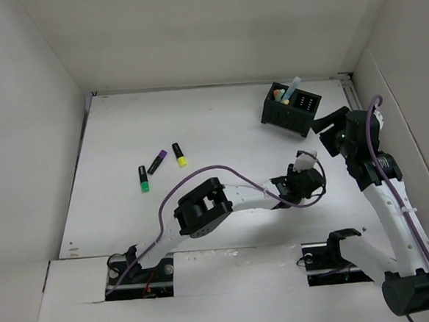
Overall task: Sort the stationery into containers
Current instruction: Pick up the pen from the center of the board, then place the pen in the storage box, then pick up the pen from the center of the board, then place the pen in the storage box.
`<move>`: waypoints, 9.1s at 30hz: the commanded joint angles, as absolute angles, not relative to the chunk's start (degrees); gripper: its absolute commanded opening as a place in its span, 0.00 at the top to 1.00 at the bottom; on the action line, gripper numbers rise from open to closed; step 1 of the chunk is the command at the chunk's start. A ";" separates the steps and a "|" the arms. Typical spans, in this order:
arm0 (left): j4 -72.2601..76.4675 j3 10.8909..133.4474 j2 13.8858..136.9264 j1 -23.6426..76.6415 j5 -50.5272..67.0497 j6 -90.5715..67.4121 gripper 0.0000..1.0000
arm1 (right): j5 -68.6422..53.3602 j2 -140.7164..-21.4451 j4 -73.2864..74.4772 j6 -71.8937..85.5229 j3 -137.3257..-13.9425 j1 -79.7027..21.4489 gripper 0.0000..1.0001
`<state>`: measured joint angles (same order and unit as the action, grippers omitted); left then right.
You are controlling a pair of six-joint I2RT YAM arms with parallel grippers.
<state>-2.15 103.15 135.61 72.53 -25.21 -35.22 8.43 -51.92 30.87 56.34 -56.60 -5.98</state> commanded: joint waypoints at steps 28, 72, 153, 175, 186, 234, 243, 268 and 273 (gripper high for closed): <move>-5.91 80.26 120.26 71.11 -35.34 -35.16 0.96 | -0.53 -51.32 23.03 52.30 -51.59 -5.10 0.14; 23.20 44.56 79.10 52.91 -5.62 -30.32 1.00 | -12.48 -80.33 3.78 52.38 -54.23 -26.98 0.65; 2.20 49.29 86.38 29.09 -28.13 -37.71 0.58 | 24.97 -77.44 12.84 52.65 -67.87 -21.61 1.00; -2.11 61.00 104.94 27.96 -33.75 -36.65 0.50 | 16.52 -73.04 10.02 52.47 -59.41 -28.48 0.57; 2.35 58.10 103.11 26.63 -27.61 -36.12 1.00 | 14.33 -74.26 9.49 52.47 -58.89 -27.95 0.41; 31.73 43.15 82.36 33.31 21.18 -25.22 0.73 | -13.27 -95.01 1.05 52.82 -66.45 -30.15 1.00; 32.26 40.79 76.82 33.31 17.42 -25.22 0.52 | -9.84 -93.26 1.58 53.35 -66.45 -26.55 1.00; 29.62 36.65 64.43 33.31 6.95 -27.60 0.41 | 41.30 -95.44 26.27 54.59 -93.15 -4.13 1.00; 29.09 35.33 63.11 33.31 4.22 -27.60 0.41 | 41.92 -101.07 27.68 53.26 -96.67 -4.13 1.00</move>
<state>28.23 35.97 65.01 33.30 6.79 -27.33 38.63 -99.09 24.62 54.63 -93.43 -3.81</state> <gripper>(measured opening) 0.588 0.218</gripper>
